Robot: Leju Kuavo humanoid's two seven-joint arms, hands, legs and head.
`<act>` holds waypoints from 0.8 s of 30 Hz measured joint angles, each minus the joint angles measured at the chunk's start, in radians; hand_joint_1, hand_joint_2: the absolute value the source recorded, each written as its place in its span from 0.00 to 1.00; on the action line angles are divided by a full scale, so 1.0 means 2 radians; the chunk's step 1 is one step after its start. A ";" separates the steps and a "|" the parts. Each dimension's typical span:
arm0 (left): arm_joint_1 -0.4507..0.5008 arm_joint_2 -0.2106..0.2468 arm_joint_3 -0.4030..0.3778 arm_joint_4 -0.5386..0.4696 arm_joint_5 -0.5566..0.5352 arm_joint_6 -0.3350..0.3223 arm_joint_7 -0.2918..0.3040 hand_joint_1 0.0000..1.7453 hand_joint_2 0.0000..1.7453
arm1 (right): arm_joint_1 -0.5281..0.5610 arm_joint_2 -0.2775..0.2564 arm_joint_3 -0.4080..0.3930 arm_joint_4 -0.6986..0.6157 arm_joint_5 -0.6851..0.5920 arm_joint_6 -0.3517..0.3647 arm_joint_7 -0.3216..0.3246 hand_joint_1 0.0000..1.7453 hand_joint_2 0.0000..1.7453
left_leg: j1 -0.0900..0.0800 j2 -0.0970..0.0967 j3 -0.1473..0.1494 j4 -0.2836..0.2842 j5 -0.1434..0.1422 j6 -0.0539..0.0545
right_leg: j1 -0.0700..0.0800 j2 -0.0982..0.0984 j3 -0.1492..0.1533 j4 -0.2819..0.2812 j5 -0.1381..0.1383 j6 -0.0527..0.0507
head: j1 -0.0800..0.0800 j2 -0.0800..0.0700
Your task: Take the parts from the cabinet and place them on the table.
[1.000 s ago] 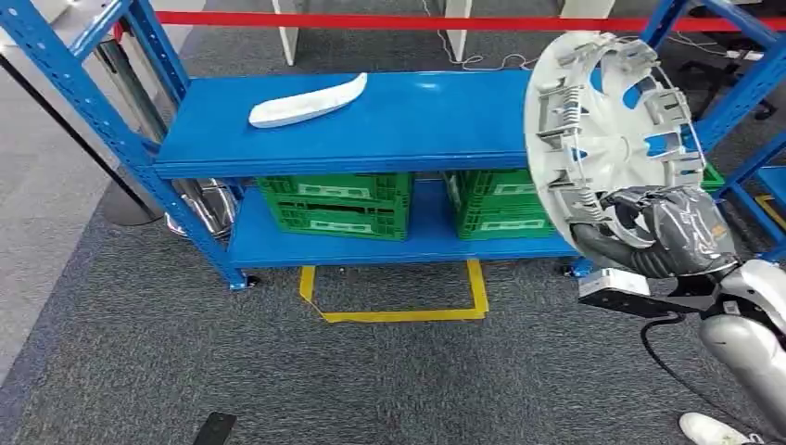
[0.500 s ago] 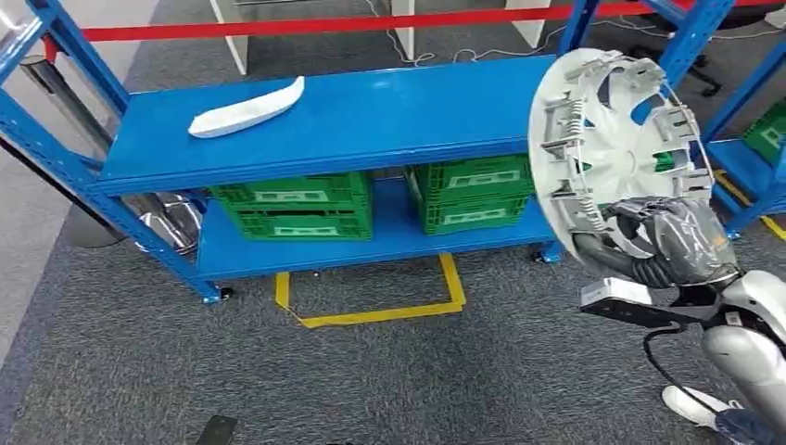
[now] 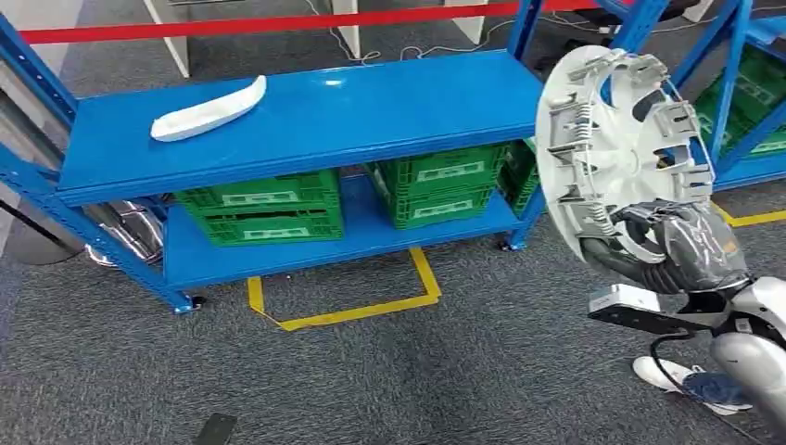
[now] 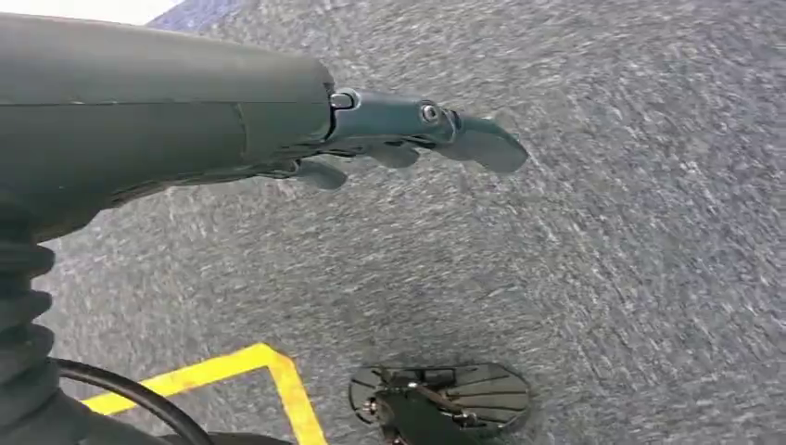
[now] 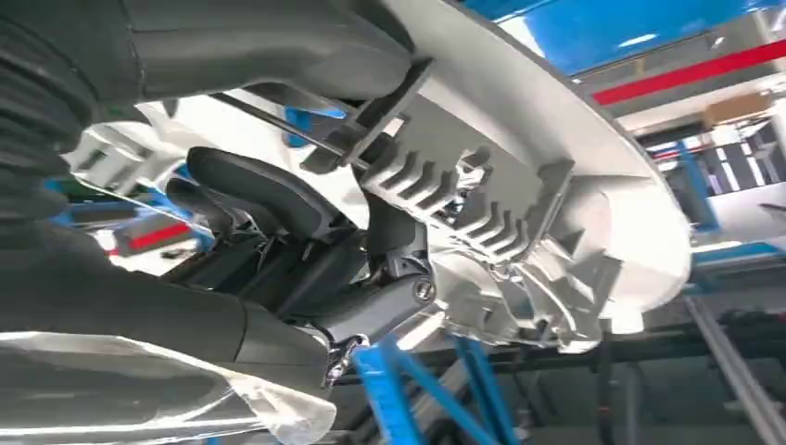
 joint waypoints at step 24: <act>-0.003 0.001 -0.001 0.000 -0.004 0.001 0.002 0.00 1.00 | -0.016 0.000 -0.003 -0.007 0.006 0.005 -0.004 1.00 1.00 | 0.005 -0.034 0.002 -0.002 0.001 -0.001 | 0.002 0.020 0.006 -0.051 0.011 -0.005 | 0.003 0.000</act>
